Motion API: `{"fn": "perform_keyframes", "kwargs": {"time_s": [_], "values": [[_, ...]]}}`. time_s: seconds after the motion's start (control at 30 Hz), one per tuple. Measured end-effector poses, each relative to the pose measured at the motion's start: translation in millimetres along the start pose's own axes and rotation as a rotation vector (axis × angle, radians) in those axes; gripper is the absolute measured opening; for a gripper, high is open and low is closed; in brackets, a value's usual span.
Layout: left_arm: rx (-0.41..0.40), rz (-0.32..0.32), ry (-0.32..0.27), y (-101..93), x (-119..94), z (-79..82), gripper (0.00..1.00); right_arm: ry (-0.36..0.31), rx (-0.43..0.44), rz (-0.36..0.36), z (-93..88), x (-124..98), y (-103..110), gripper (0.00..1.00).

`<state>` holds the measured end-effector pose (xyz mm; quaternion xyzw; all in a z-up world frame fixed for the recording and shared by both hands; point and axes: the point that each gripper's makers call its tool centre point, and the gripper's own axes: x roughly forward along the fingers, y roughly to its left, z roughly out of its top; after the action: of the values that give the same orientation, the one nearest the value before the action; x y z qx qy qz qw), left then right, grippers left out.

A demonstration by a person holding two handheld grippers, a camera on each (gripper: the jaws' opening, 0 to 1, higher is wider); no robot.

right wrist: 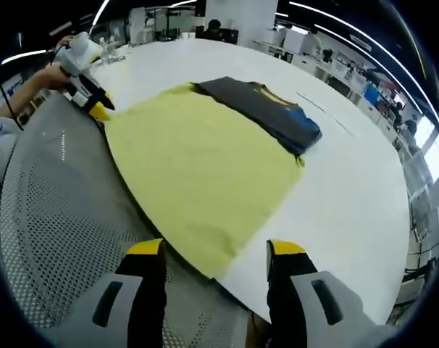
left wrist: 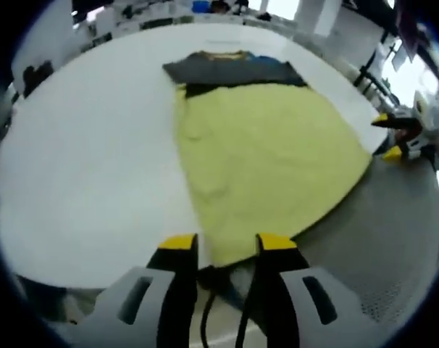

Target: Fold the garment on the visible template until the final outline fits inside the template.

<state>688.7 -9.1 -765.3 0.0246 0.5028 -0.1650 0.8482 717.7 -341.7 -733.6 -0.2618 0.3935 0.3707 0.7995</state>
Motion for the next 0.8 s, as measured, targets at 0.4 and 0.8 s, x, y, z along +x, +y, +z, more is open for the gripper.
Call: {"fn": "perform_keyframes", "kwargs": {"time_s": [0.4,0.8], "values": [[0.009,0.005,0.033,3.8,-3,-11.0,0.2,-0.001,0.043,-0.01,-0.8,2,-4,0.53],[-0.012,-0.012,0.042,2.9,6,-10.9,0.17,0.152,0.111,0.004,-25.8,10,-5,0.46]]}}
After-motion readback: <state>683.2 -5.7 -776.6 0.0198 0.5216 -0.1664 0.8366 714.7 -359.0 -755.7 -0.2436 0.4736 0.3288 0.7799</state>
